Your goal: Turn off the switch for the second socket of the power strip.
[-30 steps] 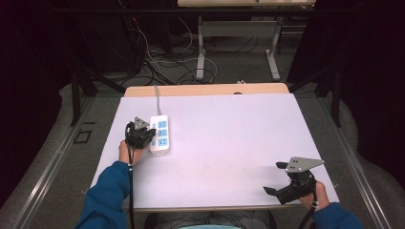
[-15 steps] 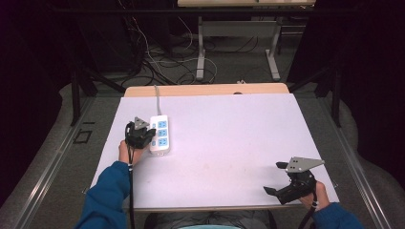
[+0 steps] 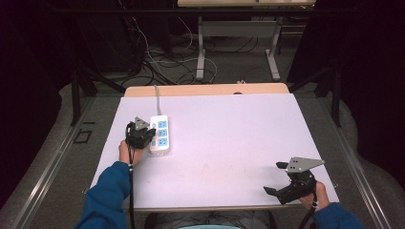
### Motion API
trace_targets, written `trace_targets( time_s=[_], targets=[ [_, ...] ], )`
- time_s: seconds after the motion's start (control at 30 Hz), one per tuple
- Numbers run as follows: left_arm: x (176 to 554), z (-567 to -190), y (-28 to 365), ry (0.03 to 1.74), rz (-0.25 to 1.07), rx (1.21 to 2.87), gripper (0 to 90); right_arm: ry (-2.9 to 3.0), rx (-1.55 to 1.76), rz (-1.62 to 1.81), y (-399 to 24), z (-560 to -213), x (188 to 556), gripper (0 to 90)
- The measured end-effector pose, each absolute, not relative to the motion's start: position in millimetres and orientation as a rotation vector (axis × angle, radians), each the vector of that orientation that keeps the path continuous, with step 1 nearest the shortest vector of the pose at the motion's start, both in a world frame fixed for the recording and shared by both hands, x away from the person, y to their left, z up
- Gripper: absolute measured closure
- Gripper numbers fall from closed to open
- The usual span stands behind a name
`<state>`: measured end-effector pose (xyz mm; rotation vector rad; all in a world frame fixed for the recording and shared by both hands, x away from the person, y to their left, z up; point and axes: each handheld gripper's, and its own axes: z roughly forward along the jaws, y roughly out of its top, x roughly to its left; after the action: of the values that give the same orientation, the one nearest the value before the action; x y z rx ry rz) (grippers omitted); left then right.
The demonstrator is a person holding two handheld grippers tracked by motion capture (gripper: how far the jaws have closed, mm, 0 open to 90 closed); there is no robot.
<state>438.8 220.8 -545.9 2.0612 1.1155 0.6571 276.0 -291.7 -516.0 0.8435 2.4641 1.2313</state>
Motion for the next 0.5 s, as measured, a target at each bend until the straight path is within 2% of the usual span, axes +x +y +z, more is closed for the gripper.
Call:
trace_targets(
  time_s=[0.5],
  targets=[
    [437.6,-543.0,218.5,1.108,0.68,2.067,90.0,2.465,0.844,1.227,-291.3,-516.1,276.4,0.4]
  ],
)
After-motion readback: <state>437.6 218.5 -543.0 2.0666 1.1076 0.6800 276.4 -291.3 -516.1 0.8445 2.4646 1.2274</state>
